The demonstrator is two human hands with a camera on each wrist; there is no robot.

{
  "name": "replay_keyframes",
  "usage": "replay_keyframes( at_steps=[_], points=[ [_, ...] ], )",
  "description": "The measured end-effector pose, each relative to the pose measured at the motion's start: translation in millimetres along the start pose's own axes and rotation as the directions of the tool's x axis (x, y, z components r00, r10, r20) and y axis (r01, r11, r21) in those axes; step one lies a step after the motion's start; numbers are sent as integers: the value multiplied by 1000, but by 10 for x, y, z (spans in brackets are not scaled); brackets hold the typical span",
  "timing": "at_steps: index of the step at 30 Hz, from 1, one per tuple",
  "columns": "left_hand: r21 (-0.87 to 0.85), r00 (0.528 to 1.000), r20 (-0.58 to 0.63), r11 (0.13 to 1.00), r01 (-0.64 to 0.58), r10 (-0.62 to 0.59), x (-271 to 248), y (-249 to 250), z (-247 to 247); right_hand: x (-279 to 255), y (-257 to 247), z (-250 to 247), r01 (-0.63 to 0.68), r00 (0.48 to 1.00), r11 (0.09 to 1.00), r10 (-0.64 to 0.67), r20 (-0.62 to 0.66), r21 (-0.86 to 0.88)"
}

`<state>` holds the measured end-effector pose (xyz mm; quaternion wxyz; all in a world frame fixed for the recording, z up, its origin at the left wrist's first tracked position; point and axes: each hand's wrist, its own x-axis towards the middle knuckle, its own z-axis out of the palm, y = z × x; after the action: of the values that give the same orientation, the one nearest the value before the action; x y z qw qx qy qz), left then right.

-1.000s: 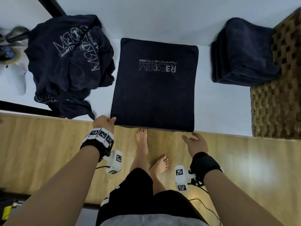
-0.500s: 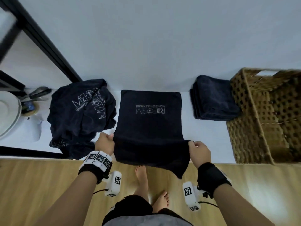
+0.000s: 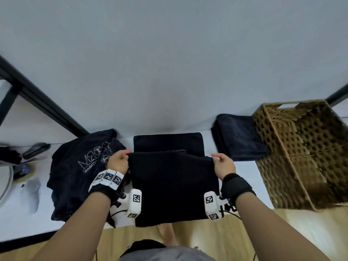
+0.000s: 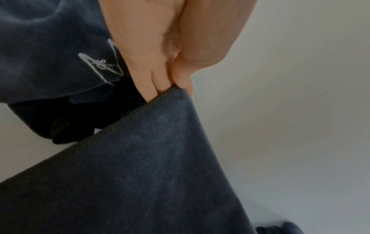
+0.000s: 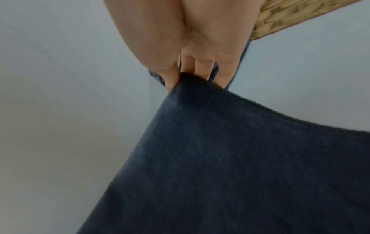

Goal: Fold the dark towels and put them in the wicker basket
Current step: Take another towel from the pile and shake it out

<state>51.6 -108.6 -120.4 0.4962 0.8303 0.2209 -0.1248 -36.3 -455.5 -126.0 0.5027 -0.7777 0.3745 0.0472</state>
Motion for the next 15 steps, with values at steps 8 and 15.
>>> replay_keyframes(
  at_steps=[8,15],
  points=[
    [-44,972,205,991,129,-118,-17,-399,97,-99,181,132,-88,967,986,119,225,-143],
    [454,895,254,862,224,-366,-563,-849,149,-386,709,-160,-144,905,786,350,241,-601]
  ],
)
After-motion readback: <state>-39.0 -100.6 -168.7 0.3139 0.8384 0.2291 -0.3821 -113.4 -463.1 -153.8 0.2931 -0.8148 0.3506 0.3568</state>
